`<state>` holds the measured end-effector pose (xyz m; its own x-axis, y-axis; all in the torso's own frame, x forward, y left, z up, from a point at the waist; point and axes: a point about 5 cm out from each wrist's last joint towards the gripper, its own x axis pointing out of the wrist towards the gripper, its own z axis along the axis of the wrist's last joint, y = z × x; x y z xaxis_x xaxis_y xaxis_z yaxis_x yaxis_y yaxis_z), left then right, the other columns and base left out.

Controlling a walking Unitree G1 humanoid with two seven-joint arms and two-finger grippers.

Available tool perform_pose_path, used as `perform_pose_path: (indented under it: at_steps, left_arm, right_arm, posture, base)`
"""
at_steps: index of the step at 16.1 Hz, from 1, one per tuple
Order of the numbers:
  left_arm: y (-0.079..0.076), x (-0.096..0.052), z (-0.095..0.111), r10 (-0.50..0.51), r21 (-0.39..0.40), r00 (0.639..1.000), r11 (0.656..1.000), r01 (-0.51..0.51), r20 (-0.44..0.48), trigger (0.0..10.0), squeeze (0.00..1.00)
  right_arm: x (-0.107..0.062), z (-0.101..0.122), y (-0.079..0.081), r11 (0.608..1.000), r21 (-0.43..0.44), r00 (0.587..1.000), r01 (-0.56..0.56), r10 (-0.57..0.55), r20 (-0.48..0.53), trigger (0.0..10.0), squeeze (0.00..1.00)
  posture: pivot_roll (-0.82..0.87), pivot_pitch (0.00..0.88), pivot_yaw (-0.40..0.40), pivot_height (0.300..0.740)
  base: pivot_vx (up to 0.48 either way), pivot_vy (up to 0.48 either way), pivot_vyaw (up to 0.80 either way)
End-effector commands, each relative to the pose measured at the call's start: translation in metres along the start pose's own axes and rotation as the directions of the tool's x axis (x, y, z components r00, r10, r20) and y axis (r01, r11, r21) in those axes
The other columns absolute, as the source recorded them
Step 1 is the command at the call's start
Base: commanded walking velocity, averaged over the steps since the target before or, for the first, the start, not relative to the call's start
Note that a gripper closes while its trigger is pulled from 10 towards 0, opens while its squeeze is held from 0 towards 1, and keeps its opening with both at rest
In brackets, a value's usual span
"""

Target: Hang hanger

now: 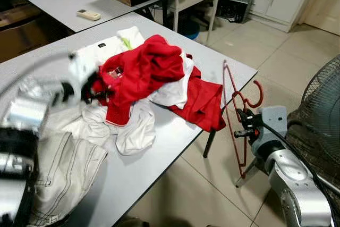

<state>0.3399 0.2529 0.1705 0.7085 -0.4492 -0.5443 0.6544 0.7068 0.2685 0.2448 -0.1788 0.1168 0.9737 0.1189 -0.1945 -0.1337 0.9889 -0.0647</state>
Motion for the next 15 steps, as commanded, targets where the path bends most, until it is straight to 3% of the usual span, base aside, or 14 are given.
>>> perform_pose_path:
  at_steps: [1, 2, 4, 5, 7, 9, 11, 12, 13, 15]
  left_arm:
    - [-0.01, 0.004, 0.003, -0.059, 0.033, 0.998, 0.998, 0.059, -0.02, 10.0, 0.0]
    - [-0.02, 0.009, -0.002, -0.106, 0.065, 0.993, 0.992, 0.109, -0.058, 10.0, 0.0]
    - [-0.035, 0.02, 0.004, -0.158, 0.071, 0.987, 0.985, 0.16, -0.021, 10.0, 0.0]
    - [-0.057, 0.03, 0.034, -0.237, 0.027, 0.957, 0.971, 0.236, 0.168, 10.0, 0.0]
    - [-0.074, 0.034, 0.054, -0.295, 0.02, 0.918, 0.953, 0.301, 0.266, 10.0, 0.0]
    - [-0.09, 0.042, 0.065, -0.324, 0.083, 0.903, 0.946, 0.313, 0.284, 10.0, 0.0]
    - [-0.104, 0.041, 0.084, -0.374, 0.2, 0.852, 0.926, 0.32, 0.366, 10.0, 0.0]
    - [-0.106, 0.038, 0.087, -0.393, 0.229, 0.84, 0.917, 0.327, 0.375, 10.0, 0.0]
    - [-0.101, 0.035, 0.085, -0.379, 0.252, 0.856, 0.919, 0.303, 0.351, 10.0, 0.0]
    - [-0.077, 0.028, 0.085, -0.272, 0.218, 0.887, 0.955, 0.201, 0.374, 10.0, 0.0]
  right_arm:
    - [-0.001, 0.002, -0.003, 1.0, 0.002, 1.0, 0.003, -0.003, 0.002, 10.0, 0.0]
    - [0.0, 0.003, -0.003, 1.0, 0.0, 1.0, 0.001, -0.001, 0.003, 10.0, 0.0]
    - [0.001, 0.004, -0.003, 1.0, -0.003, 1.0, -0.001, 0.001, 0.005, 10.0, 0.0]
    - [0.0, 0.005, -0.004, 1.0, -0.005, 1.0, 0.0, 0.0, 0.005, 10.0, 0.0]
    - [0.0, 0.005, -0.005, 1.0, -0.007, 1.0, 0.002, -0.002, 0.004, 10.0, 0.0]
    - [0.0, 0.005, -0.005, 1.0, -0.008, 1.0, 0.004, -0.004, 0.005, 10.0, 0.0]
    - [-0.001, 0.006, -0.005, 1.0, -0.009, 1.0, 0.007, -0.007, 0.005, 10.0, 0.0]
    - [-0.001, 0.006, -0.006, 1.0, -0.009, 1.0, 0.009, -0.009, 0.005, 10.0, 0.0]
    - [-0.001, 0.005, -0.006, 1.0, -0.009, 1.0, 0.011, -0.011, 0.004, 10.0, 0.0]
    - [-0.002, 0.005, -0.006, 1.0, -0.008, 1.0, 0.012, -0.012, 0.003, 10.0, 0.0]
  posture:
    - [-0.15, 0.0, 0.017, 0.74]
    - [-0.15, 0.0, 0.015, 0.74]
    - [-0.15, 0.0, 0.013, 0.74]
    - [-0.16, 0.0, 0.013, 0.74]
    - [-0.16, 0.0, 0.016, 0.74]
    - [-0.17, 0.0, 0.02, 0.74]
    - [-0.17, 0.0, 0.022, 0.74]
    - [-0.18, 0.0, 0.025, 0.74]
    - [-0.18, 0.0, 0.025, 0.74]
    - [-0.18, 0.0, 0.025, 0.74]
  base:
    - [0.0, 0.0, 0.0]
    - [0.0, 0.0, 0.0]
    - [0.0, 0.0, 0.0]
    - [0.0, 0.0, 0.0]
    - [0.0, 0.0, 0.0]
    - [0.0, 0.0, 0.0]
    - [0.0, 0.0, 0.0]
    - [0.0, 0.0, 0.0]
    - [0.0, 0.0, 0.0]
    - [0.0, 0.0, 0.0]
